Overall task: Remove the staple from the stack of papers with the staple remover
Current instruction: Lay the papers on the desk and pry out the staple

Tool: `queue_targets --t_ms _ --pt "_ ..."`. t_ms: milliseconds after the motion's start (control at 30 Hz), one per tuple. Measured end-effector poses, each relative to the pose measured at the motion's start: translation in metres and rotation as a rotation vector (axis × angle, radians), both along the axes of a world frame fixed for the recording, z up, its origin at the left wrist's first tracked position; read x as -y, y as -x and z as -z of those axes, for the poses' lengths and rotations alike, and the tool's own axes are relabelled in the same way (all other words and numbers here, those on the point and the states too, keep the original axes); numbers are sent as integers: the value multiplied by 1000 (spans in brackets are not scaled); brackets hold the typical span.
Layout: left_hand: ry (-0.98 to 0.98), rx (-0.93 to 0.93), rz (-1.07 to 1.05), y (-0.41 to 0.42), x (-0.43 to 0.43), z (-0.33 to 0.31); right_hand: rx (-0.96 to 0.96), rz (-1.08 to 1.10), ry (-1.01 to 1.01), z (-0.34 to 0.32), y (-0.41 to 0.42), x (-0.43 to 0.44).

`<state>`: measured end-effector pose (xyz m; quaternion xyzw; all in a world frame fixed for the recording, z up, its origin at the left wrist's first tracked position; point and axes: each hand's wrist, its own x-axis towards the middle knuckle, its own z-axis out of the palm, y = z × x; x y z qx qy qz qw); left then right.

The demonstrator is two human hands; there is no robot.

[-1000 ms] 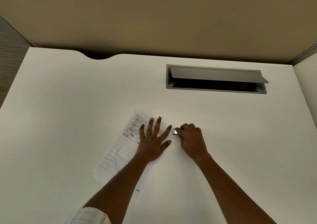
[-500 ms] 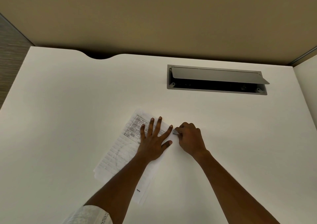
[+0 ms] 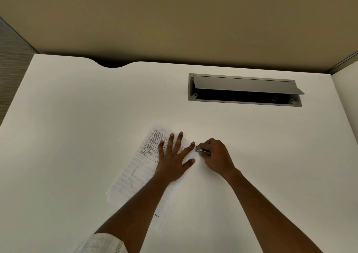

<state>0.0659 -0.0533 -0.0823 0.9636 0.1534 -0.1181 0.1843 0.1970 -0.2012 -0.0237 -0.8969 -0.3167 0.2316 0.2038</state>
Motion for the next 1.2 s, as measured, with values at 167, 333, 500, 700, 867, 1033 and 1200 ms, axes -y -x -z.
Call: queue_targets --t_ms 167,333,500,700,867,1033,1200 --pt "-8 31 -95 -4 9 -3 161 -139 64 -2 4 3" --pt "-11 56 -140 -5 14 -6 142 -141 55 -2 4 2" --pt "-24 54 -149 -6 16 -5 30 -67 11 -3 -2 -2" --pt "-38 21 -146 -6 16 -2 -108 6 -33 -1 -7 -6" --pt "-44 32 -152 -5 17 -3 -133 42 -39 3 -9 -5" --pt "-45 10 -141 -6 16 -3 -127 32 -79 1 -8 -6" --pt "-43 -8 -138 -6 16 -4 -182 33 -76 -5 -15 -11"
